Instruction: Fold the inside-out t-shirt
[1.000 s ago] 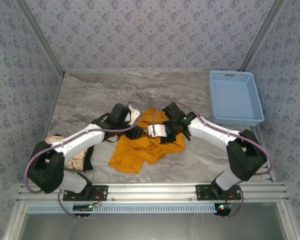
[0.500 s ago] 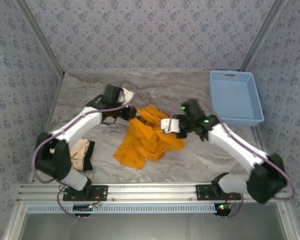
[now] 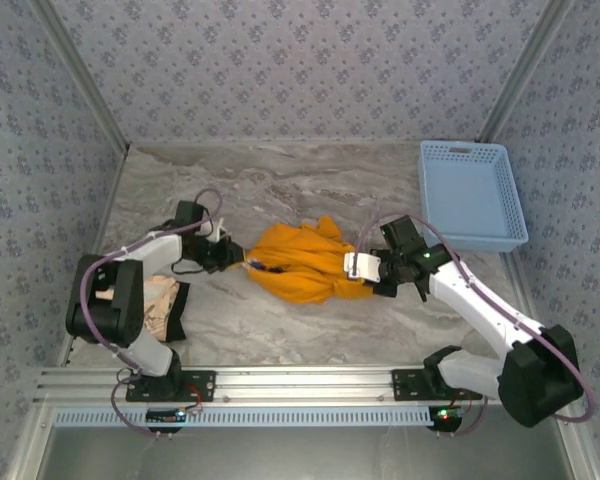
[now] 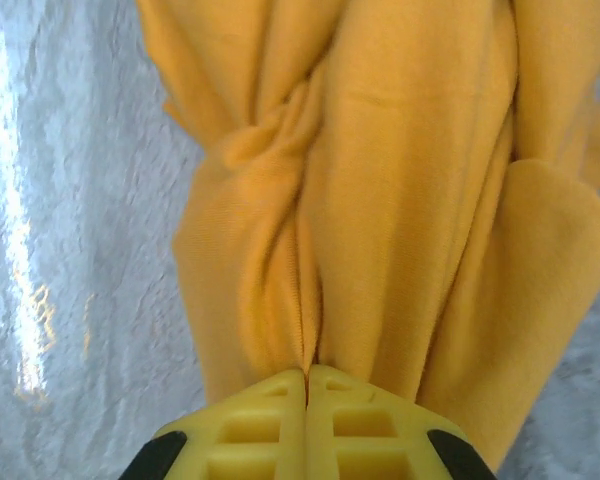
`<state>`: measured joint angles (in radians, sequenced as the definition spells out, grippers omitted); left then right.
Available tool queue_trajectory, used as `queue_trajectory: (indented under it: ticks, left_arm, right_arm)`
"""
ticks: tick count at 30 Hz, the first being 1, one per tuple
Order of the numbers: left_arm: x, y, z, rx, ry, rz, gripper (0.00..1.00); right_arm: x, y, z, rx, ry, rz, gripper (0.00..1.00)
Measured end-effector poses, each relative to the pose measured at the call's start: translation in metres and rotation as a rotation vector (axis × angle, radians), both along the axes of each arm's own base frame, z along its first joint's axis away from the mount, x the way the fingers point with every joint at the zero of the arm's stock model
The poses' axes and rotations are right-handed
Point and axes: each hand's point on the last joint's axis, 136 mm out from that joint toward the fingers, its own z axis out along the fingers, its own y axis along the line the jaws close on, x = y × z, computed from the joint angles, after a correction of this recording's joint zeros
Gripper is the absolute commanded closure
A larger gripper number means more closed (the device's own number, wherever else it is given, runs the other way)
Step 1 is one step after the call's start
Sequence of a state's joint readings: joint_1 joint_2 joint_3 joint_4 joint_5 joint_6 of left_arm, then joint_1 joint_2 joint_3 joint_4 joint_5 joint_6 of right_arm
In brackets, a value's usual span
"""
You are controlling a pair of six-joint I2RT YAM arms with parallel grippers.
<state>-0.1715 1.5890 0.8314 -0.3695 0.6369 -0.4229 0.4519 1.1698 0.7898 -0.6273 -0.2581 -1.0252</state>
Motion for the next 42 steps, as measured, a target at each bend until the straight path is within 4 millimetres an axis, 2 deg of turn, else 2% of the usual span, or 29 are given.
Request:
queue_trajectory:
  ticks: [2,4,6,10,12,13,15,18,22,25,29,34,36,38,39,42]
  left_arm:
    - [-0.004,0.000,-0.002,0.017,0.006,-0.004,0.59]
    - [0.000,-0.005,0.010,0.028,-0.048,-0.033,0.56]
    - [0.005,-0.018,0.034,0.035,-0.137,-0.088,0.55]
    - [0.007,-0.052,0.096,-0.003,-0.345,-0.219,0.56]
    - [-0.003,-0.072,0.113,-0.017,-0.412,-0.297,0.55]
    - [-0.011,-0.082,0.115,-0.022,-0.428,-0.341,0.55]
    - [-0.025,-0.102,0.110,-0.038,-0.422,-0.410,0.55]
    - [-0.036,-0.123,0.087,-0.052,-0.366,-0.461,0.55]
    - [-0.036,-0.133,0.047,-0.007,-0.288,-0.487,0.55]
    - [-0.029,-0.139,0.029,0.014,-0.245,-0.494,0.54]
    - [0.005,-0.151,0.032,0.004,-0.265,-0.465,0.52]
    - [0.050,-0.155,0.063,-0.028,-0.357,-0.390,0.51]
    - [0.063,-0.157,0.069,-0.028,-0.384,-0.365,0.51]
    - [0.071,-0.157,0.067,-0.019,-0.395,-0.345,0.51]
    - [0.073,-0.157,0.064,-0.012,-0.390,-0.337,0.51]
    - [0.073,-0.156,0.051,0.000,-0.362,-0.329,0.52]
  right_arm:
    - [-0.002,-0.001,-0.002,-0.015,0.020,-0.007,0.82]
    - [-0.002,0.002,0.005,-0.012,0.018,0.003,0.77]
    - [-0.002,0.012,0.019,0.000,-0.007,0.044,0.72]
    - [-0.013,0.049,0.055,0.043,-0.083,0.203,0.66]
    - [-0.020,0.067,0.067,0.071,-0.102,0.270,0.66]
    - [-0.022,0.073,0.069,0.080,-0.103,0.293,0.66]
    - [-0.020,0.083,0.061,0.070,-0.087,0.316,0.66]
    - [-0.017,0.091,0.031,0.022,-0.013,0.329,0.66]
    - [-0.004,0.089,-0.006,-0.035,0.043,0.295,0.66]
    - [0.020,0.082,-0.018,-0.080,0.008,0.218,0.65]
    - [0.050,0.069,-0.017,-0.098,-0.034,0.102,0.64]
    - [0.088,0.053,-0.013,-0.090,-0.057,-0.024,0.63]
    - [0.092,0.048,-0.018,-0.087,-0.039,-0.051,0.62]
    - [0.092,0.048,-0.026,-0.082,-0.012,-0.057,0.62]
    - [0.091,0.049,-0.031,-0.083,0.004,-0.053,0.65]
    - [0.084,0.052,-0.048,-0.104,0.055,-0.032,0.93]
